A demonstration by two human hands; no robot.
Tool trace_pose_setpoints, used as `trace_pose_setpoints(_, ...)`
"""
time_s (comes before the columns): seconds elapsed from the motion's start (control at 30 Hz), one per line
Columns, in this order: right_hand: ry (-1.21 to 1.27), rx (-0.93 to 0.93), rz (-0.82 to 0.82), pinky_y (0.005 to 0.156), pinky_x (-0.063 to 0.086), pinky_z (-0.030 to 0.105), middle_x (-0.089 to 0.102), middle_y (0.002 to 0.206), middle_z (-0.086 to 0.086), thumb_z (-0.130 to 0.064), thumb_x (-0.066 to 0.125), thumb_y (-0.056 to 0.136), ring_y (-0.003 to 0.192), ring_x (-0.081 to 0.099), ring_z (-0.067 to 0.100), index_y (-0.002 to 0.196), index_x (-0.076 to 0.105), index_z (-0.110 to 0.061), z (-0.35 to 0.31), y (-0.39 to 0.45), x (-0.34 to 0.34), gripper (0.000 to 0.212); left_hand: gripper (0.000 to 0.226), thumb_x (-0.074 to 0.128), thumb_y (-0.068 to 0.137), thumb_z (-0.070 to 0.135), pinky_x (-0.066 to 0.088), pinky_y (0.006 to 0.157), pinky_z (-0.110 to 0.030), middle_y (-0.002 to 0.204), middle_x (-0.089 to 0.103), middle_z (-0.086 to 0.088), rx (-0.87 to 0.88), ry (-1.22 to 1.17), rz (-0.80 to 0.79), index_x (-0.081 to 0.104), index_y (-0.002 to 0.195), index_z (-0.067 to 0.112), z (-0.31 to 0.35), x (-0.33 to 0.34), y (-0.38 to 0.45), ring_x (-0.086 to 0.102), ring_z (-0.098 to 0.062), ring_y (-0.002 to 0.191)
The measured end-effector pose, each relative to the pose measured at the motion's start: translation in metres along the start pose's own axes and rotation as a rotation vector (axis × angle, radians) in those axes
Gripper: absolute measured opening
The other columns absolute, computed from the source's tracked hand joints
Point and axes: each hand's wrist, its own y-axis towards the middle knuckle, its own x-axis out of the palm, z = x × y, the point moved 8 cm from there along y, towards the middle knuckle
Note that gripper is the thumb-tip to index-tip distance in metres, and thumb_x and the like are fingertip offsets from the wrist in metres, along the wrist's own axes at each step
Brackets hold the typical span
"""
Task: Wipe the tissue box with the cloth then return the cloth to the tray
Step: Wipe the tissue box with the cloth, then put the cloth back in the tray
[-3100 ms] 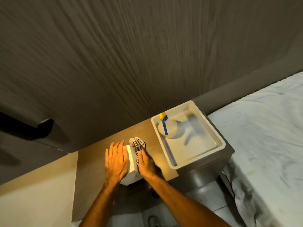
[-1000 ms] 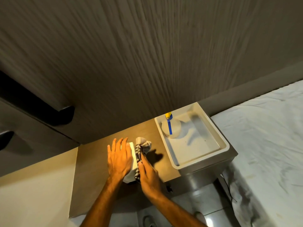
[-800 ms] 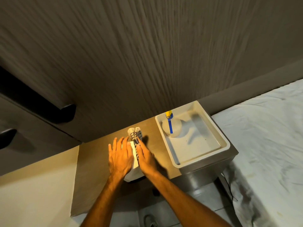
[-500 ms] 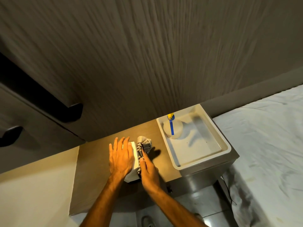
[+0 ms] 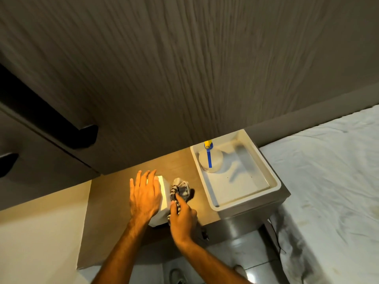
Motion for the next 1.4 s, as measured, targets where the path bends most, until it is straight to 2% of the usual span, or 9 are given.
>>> trace_pose_setpoints(0.23, 0.163, -0.115, -0.323, 0.083, 0.061, 0.020, 0.075, 0.108, -0.011, -0.040, 0.065, 0.094, 0.102, 0.070, 0.008, 0.121, 0.071, -0.031, -0.050, -0.013, -0.072, 0.029, 0.051, 0.029, 0.103, 0.034, 0.007, 0.126, -0.049, 0.159, 0.034, -0.008, -0.008, -0.180, 0.168, 0.034, 0.150, 0.015, -0.019, -0.029, -0.003, 0.017, -0.022, 0.152)
trace_pose_setpoints(0.4, 0.008, -0.246, 0.032, 0.069, 0.051, 0.001, 0.067, 0.093, -0.035, -0.041, 0.063, 0.094, 0.090, 0.068, -0.009, 0.109, 0.068, -0.045, -0.072, 0.032, -0.206, 0.016, 0.052, 0.030, 0.101, 0.037, 0.023, 0.122, -0.035, 0.154, 0.042, -0.011, 0.170, -0.451, 0.415, 0.038, 0.148, 0.015, 0.052, -0.052, -0.021, 0.031, -0.017, 0.146)
trace_pose_setpoints(0.53, -0.443, -0.297, 0.208, 0.080, 0.062, 0.034, 0.077, 0.102, -0.001, -0.040, 0.052, 0.100, 0.083, 0.072, 0.016, 0.132, 0.063, -0.031, -0.066, 0.090, -0.234, 0.035, 0.063, 0.024, 0.100, 0.057, 0.018, 0.123, -0.035, 0.159, 0.035, -0.003, 0.367, -0.539, 0.235, 0.036, 0.150, 0.020, 0.120, -0.012, -0.023, 0.021, -0.013, 0.151)
trace_pose_setpoints(0.67, -0.719, -0.180, 0.068, 0.093, 0.056, 0.046, 0.069, 0.121, 0.008, -0.048, 0.040, 0.102, 0.107, 0.067, 0.031, 0.131, 0.059, -0.024, -0.024, 0.126, -0.210, 0.042, 0.064, 0.036, 0.097, 0.054, 0.021, 0.124, -0.046, 0.160, 0.033, -0.004, 0.085, -0.719, 0.047, 0.034, 0.150, 0.018, 0.100, 0.052, -0.011, 0.024, -0.021, 0.150)
trace_pose_setpoints(0.73, -0.759, -0.038, -0.066, 0.100, 0.053, 0.046, 0.065, 0.128, 0.005, -0.061, 0.036, 0.098, 0.115, 0.063, 0.029, 0.130, 0.057, -0.024, 0.008, 0.129, -0.194, 0.053, 0.055, 0.041, 0.101, 0.038, 0.021, 0.123, -0.051, 0.160, 0.032, -0.007, -0.018, -0.643, 0.023, 0.032, 0.151, 0.017, 0.083, 0.079, -0.012, 0.025, -0.027, 0.150)
trace_pose_setpoints(0.87, -0.898, -0.224, -0.029, 0.104, 0.053, 0.041, 0.052, 0.146, -0.004, -0.051, 0.049, 0.098, 0.129, 0.054, 0.020, 0.139, 0.053, -0.028, 0.017, 0.126, -0.181, 0.047, 0.057, 0.040, 0.102, 0.033, 0.018, 0.124, -0.052, 0.164, 0.022, -0.011, -0.011, -0.324, -0.053, 0.023, 0.154, 0.018, 0.067, 0.117, -0.021, 0.015, -0.031, 0.152)
trace_pose_setpoints(1.07, -0.972, -0.088, -0.163, 0.096, 0.055, 0.032, 0.063, 0.129, -0.001, -0.051, 0.053, 0.096, 0.112, 0.063, 0.020, 0.129, 0.054, -0.030, 0.032, 0.126, -0.179, 0.039, 0.087, -0.023, 0.081, 0.064, -0.005, 0.123, -0.055, 0.164, -0.011, -0.012, 0.083, 0.022, -0.114, -0.004, 0.155, 0.022, 0.073, 0.140, -0.033, -0.010, -0.036, 0.151)
trace_pose_setpoints(1.27, -1.039, -0.182, -0.322, 0.100, 0.053, 0.035, 0.057, 0.137, 0.001, -0.043, 0.053, 0.098, 0.119, 0.060, 0.020, 0.134, 0.048, -0.028, 0.027, 0.126, -0.165, 0.040, 0.083, 0.003, 0.091, 0.067, -0.002, 0.118, -0.052, 0.163, 0.013, -0.014, 0.091, 0.061, -0.108, 0.020, 0.155, 0.017, 0.079, 0.133, -0.035, 0.014, -0.041, 0.150)
trace_pose_setpoints(1.4, -0.968, -0.216, -0.304, 0.106, 0.050, 0.036, 0.054, 0.145, -0.004, -0.051, 0.051, 0.097, 0.126, 0.058, 0.019, 0.141, 0.046, -0.032, 0.014, 0.116, -0.174, 0.047, 0.078, 0.015, 0.093, 0.065, -0.004, 0.119, -0.052, 0.165, 0.007, -0.011, 0.064, 0.048, -0.097, 0.012, 0.156, 0.019, 0.077, 0.133, -0.035, 0.002, -0.039, 0.151)
